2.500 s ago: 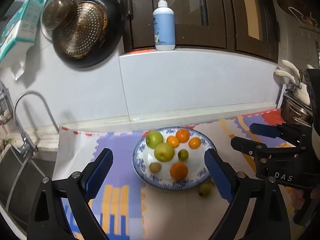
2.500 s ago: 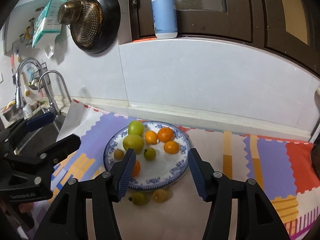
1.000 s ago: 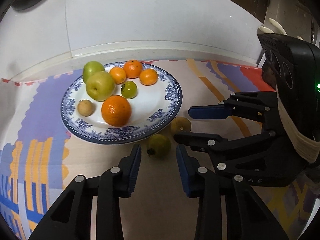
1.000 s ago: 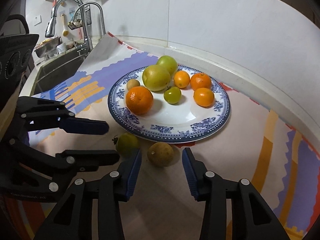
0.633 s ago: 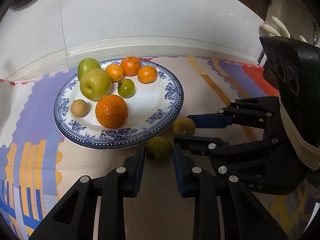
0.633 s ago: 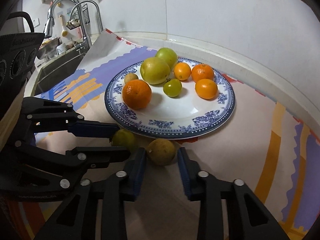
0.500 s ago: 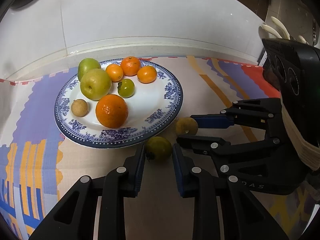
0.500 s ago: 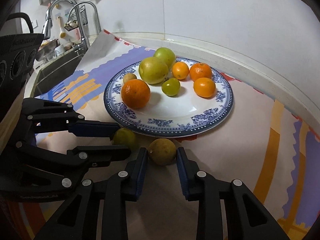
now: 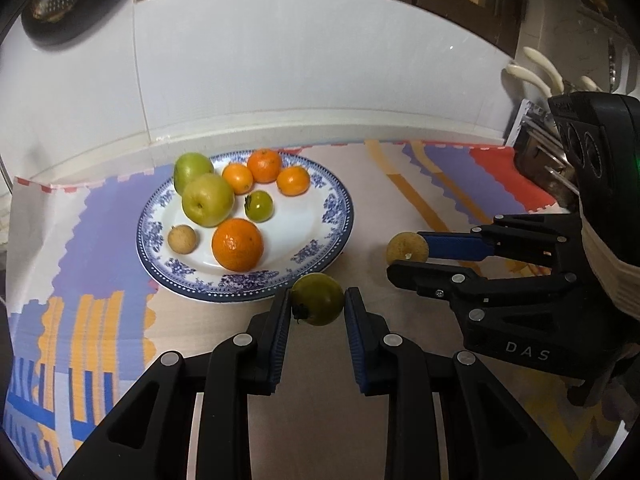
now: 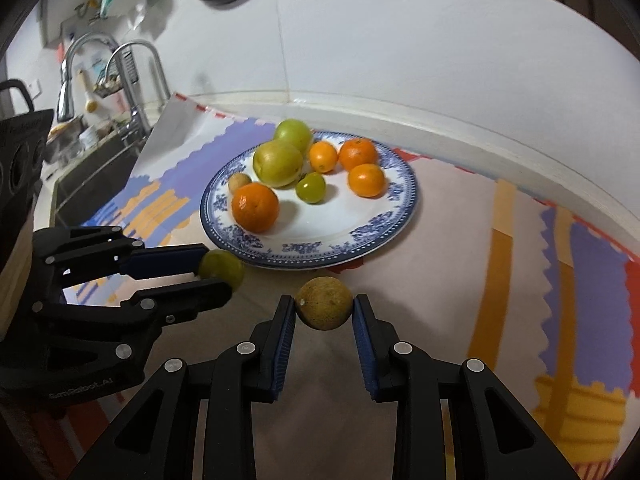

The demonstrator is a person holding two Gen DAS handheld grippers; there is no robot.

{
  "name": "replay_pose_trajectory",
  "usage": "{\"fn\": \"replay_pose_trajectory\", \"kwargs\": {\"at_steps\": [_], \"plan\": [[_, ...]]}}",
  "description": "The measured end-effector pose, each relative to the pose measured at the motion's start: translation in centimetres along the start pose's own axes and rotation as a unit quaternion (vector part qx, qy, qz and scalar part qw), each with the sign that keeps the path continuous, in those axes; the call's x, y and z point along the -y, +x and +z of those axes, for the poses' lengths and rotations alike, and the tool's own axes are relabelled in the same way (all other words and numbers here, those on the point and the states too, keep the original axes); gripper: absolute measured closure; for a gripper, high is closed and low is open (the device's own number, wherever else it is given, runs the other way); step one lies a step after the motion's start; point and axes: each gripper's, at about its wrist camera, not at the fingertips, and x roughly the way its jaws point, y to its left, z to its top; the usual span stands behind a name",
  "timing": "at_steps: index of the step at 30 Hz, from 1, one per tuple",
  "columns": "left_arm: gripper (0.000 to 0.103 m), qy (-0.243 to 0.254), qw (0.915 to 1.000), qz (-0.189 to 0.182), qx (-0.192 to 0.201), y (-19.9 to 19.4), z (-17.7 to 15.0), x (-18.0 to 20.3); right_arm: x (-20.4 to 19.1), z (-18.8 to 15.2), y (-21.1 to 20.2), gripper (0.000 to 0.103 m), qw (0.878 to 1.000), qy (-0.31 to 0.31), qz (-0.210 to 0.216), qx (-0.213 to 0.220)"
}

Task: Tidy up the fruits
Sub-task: 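Carry the green and yellow-brown fruits over the plate with both grippers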

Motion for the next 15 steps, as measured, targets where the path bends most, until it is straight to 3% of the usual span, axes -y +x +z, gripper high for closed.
{"fn": "replay_pose_trajectory", "kwargs": {"at_steps": [15], "plan": [[0.075,0.009,0.9988,-0.004,0.047,-5.3,-0.1,0.1,-2.8,-0.3,-5.6,0.072,0.998,0.024,-0.027,0.046]]}}
